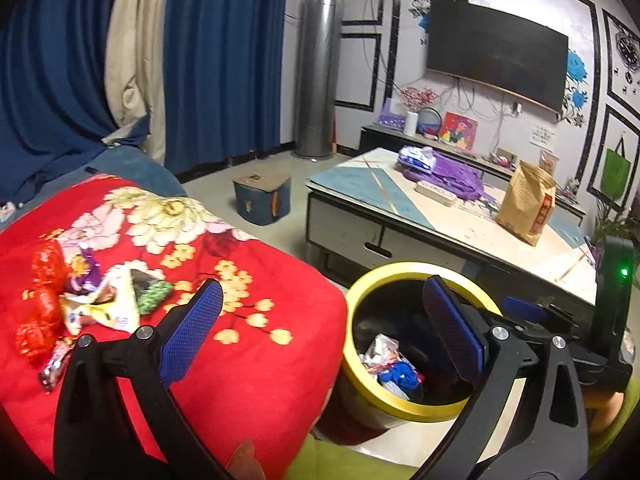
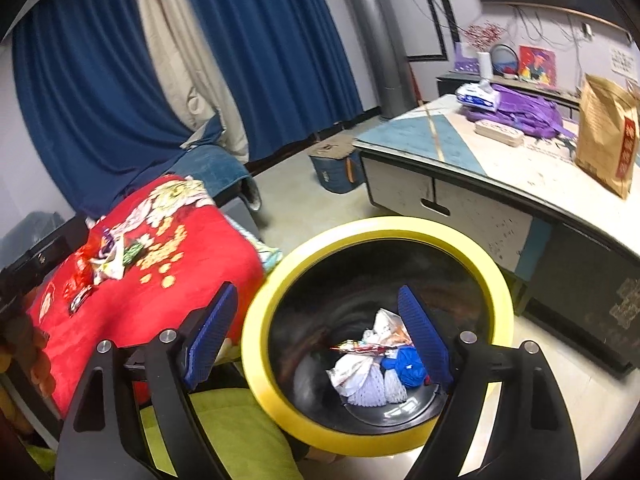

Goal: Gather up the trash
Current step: 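Move both open grippers back over the remaining trash on the bedspread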

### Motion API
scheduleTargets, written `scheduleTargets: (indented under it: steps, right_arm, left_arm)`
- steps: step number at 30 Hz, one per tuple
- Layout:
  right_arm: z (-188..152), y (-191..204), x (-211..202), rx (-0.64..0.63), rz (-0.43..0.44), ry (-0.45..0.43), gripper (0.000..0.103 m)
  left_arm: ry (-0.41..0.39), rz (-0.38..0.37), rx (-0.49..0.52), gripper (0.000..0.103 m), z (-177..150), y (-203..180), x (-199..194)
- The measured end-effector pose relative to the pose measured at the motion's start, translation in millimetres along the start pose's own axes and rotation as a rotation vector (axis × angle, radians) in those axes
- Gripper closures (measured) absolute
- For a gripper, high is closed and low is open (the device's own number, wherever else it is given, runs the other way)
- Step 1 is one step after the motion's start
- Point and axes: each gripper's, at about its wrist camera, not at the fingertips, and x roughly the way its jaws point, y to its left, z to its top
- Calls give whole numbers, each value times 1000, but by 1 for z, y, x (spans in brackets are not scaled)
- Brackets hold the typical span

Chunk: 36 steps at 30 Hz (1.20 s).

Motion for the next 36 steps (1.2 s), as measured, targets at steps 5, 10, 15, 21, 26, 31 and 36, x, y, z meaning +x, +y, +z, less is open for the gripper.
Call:
scheduleTargets:
  steps: [5, 10, 15, 21, 26, 31, 36]
  right_arm:
    - [1, 21, -5, -54, 24, -14, 20]
    - [3, 39, -7, -93, 53, -10, 19]
    - [8, 63, -5, -140, 104, 2, 19]
    - [11, 93, -5, -206, 149, 5, 19]
    - [13, 116, -1, -240, 193, 21, 19]
    - [13, 138, 2, -276, 227, 27, 19]
    - [12, 157, 10, -310, 261, 46, 19]
  left_arm:
    - [-35, 48, -12, 11, -1, 13, -14]
    - [-69, 86, -13, 11, -2, 25, -28]
    - [-99, 120, -29, 11, -1, 40, -41]
    - [-117, 157, -59, 11, -3, 58, -53]
    - [-132, 193, -82, 11, -4, 73, -61]
    - [-139, 214, -120, 11, -6, 90, -69]
    - [-145, 238, -155, 11, -7, 106, -75]
